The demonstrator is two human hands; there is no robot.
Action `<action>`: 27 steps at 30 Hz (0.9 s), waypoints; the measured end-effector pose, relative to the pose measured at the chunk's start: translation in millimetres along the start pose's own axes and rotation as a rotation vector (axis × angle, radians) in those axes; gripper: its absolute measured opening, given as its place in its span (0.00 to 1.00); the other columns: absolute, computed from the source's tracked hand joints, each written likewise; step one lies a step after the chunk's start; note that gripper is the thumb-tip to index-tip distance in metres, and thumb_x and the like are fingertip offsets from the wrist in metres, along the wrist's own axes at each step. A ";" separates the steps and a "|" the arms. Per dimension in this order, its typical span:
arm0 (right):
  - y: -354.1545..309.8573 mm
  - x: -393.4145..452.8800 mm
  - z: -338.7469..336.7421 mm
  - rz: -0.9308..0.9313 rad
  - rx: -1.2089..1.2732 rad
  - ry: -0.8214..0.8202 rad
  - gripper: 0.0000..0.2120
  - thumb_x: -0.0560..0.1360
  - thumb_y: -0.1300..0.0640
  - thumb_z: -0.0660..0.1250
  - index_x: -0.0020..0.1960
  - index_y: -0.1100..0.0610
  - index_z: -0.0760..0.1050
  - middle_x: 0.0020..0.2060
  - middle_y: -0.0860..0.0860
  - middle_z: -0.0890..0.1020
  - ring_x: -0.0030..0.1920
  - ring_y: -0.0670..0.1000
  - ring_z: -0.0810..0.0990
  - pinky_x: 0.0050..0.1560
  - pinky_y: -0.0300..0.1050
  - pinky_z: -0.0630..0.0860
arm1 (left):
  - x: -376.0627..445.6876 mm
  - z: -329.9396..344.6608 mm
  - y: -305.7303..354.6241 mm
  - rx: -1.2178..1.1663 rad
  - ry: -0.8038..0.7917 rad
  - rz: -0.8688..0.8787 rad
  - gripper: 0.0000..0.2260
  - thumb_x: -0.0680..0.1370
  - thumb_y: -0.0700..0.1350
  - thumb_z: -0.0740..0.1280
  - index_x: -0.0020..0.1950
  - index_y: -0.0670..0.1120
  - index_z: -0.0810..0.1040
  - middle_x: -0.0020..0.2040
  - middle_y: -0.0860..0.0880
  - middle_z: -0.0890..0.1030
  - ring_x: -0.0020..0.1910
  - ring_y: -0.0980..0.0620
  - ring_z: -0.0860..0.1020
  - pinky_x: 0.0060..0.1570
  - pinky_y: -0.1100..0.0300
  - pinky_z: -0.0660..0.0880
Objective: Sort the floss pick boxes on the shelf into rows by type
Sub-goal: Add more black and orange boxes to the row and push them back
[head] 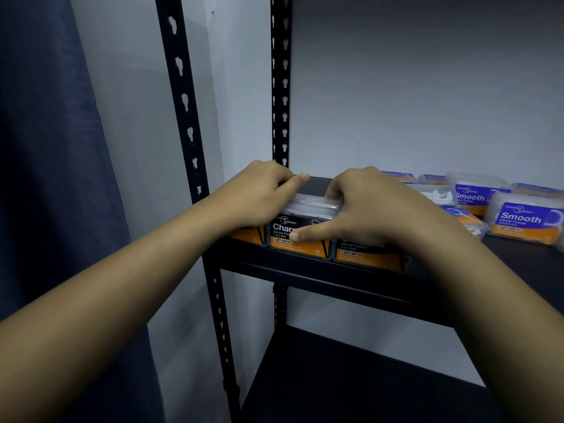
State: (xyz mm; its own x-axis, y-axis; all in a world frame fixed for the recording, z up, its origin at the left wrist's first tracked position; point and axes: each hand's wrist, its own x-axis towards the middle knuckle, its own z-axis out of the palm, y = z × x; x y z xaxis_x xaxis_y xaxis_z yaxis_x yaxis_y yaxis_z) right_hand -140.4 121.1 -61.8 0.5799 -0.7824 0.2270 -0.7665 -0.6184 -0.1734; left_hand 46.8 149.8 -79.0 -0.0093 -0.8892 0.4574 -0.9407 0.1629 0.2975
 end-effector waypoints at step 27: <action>26.3 -12.8 -1.7 -0.072 0.024 -0.067 0.42 0.59 0.16 0.63 0.60 0.44 0.77 0.51 0.44 0.82 0.50 0.48 0.81 0.54 0.51 0.80 | 30.9 -51.8 -3.6 -0.029 -0.630 0.094 0.27 0.64 0.49 0.84 0.61 0.53 0.82 0.54 0.55 0.87 0.55 0.55 0.84 0.58 0.57 0.80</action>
State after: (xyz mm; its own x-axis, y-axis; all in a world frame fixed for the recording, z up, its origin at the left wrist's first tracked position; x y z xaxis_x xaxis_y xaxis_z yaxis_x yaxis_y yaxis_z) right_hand -168.5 115.0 -67.7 0.6507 -0.7389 0.1749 -0.7161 -0.6738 -0.1823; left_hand 67.4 143.8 -22.5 -0.2975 -0.9500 -0.0950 -0.9167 0.2565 0.3064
